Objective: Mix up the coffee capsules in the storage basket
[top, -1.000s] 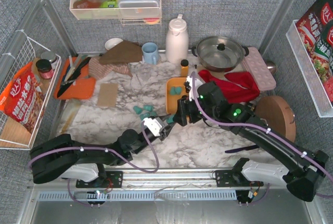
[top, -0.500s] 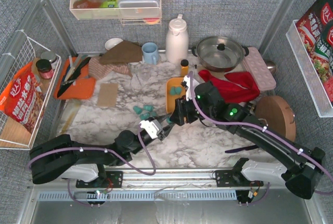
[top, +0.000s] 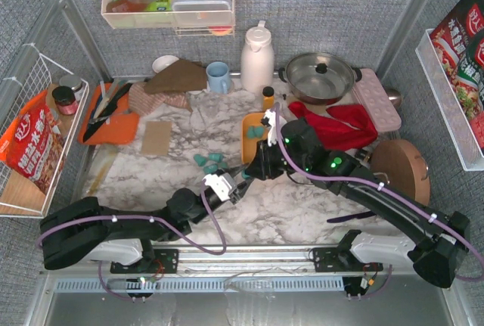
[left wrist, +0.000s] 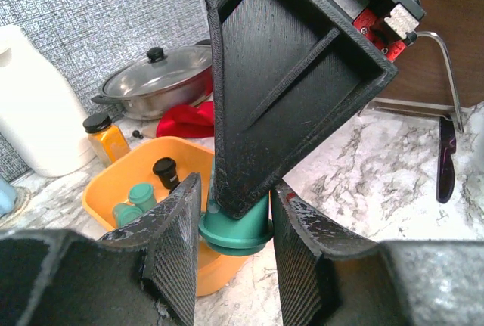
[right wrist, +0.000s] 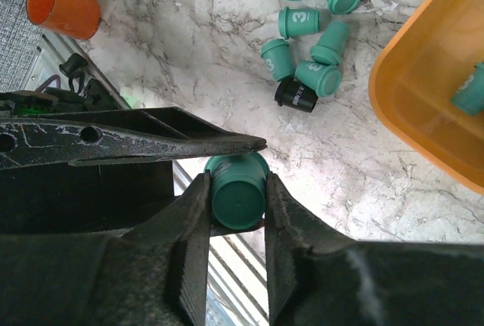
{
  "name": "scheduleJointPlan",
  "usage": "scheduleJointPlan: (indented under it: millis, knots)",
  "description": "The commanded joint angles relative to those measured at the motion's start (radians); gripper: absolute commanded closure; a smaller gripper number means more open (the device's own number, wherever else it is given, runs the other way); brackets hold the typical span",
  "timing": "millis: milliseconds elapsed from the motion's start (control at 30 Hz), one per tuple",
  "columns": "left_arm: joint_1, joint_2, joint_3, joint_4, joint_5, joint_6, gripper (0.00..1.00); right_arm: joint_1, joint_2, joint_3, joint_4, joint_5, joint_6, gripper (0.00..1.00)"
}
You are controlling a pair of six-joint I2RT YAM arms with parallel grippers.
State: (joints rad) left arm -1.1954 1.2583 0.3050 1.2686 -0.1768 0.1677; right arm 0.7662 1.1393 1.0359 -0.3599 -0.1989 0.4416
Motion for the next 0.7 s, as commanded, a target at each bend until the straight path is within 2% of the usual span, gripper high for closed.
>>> scheduleJointPlan:
  millis: [0, 33, 100, 133, 333, 467, 567, 667]
  knots:
    - [-0.001, -0.019, 0.019, 0.002, -0.014, 0.005, 0.61, 0.001, -0.001, 0.005, 0.013, 0.010, 0.006, 0.79]
    - [-0.001, -0.023, 0.021, -0.009, -0.017, 0.004, 0.46, 0.001, 0.000, 0.007, 0.010, 0.013, 0.006, 0.80]
    - [-0.001, -0.034, 0.018, -0.022, -0.020, 0.003, 0.06, 0.001, 0.001, 0.008, 0.007, 0.020, 0.006, 0.81]
    - [-0.001, -0.041, 0.015, -0.026, -0.020, 0.003, 0.02, 0.001, 0.002, 0.008, 0.008, 0.024, 0.006, 0.82]
    - [-0.001, -0.129, -0.028, -0.069, -0.034, -0.010, 0.01, 0.001, 0.010, 0.015, -0.006, 0.081, -0.021, 0.84]
    - [-0.001, -0.247, -0.074, -0.169, -0.088, -0.050, 0.01, -0.003, 0.041, 0.041, -0.048, 0.248, -0.108, 0.84]
    - [-0.001, -0.366, -0.078, -0.343, -0.195, -0.122, 0.01, -0.024, 0.097, 0.065, -0.079, 0.366, -0.181, 0.84]
    - [-0.001, -0.466, -0.018, -0.618, -0.380, -0.280, 0.01, -0.060, 0.169, 0.082, -0.068, 0.403, -0.226, 0.84]
